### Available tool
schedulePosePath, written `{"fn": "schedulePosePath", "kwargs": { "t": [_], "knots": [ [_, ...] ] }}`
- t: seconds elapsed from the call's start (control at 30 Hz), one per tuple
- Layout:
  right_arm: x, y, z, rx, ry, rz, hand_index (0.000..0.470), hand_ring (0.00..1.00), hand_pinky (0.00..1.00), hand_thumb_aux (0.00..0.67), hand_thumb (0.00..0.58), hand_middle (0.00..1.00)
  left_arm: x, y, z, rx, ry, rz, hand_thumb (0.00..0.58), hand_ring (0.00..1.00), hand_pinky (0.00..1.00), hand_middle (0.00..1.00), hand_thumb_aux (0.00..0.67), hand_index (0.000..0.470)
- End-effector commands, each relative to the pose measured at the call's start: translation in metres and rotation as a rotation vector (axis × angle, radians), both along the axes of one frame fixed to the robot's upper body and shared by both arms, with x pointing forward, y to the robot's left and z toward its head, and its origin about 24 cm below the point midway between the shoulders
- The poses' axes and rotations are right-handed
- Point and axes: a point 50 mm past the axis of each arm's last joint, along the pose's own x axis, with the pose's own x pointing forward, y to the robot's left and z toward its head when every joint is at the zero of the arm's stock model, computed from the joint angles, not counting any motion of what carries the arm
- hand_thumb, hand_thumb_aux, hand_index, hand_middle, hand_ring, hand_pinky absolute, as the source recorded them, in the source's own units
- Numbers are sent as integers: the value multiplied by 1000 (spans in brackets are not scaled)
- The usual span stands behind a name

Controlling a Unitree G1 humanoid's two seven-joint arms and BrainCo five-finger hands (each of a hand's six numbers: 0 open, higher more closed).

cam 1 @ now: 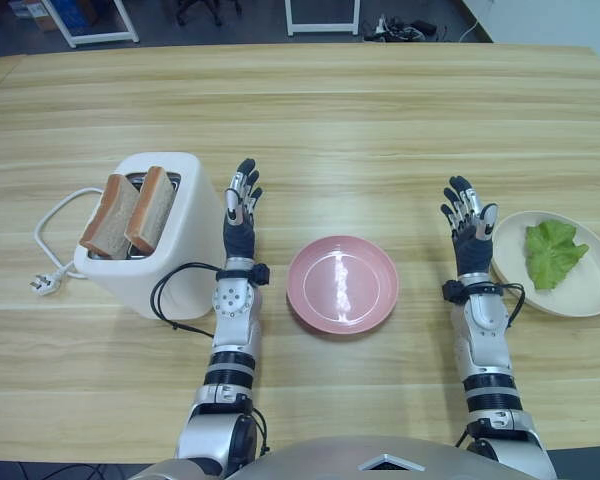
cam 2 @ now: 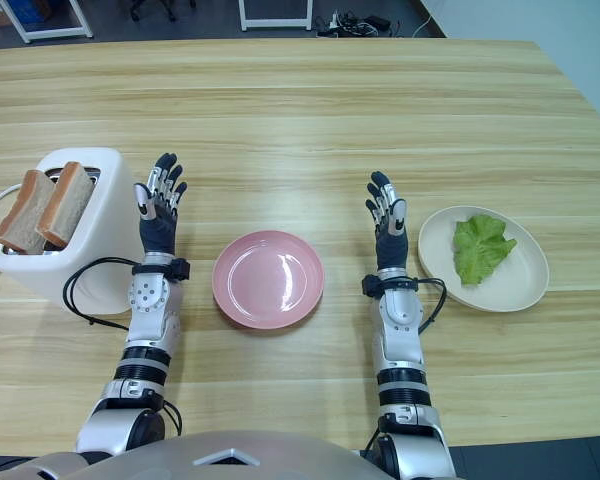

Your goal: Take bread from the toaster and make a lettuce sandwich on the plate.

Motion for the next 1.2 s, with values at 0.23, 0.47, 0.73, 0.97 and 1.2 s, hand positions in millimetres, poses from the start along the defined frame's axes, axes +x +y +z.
{"fn": "schedulePosePath", "kwargs": {
  "t": [0.23,0.47,0.73,0.97,1.2],
  "knots": [
    [-1,1,2,13,-1,-11,0,0,0,0,0,0,7,-2,-6,13,64,37,0,0,0,0,0,0],
    [0,5,-6,7,29,-6,0,0,0,0,0,0,-47,-21,85,-130,-353,-295,0,0,0,0,0,0],
    [4,14,-21,11,71,-36,0,0,0,0,0,0,-131,66,207,-99,-801,-409,0,0,0,0,0,0],
    [7,19,-27,6,83,-31,0,0,0,0,0,0,-150,121,214,586,-664,213,0,0,0,0,0,0],
    [8,21,-27,-1,83,-22,0,0,0,0,0,0,-103,160,153,1122,-97,538,0,0,0,0,0,0]
  ]
}}
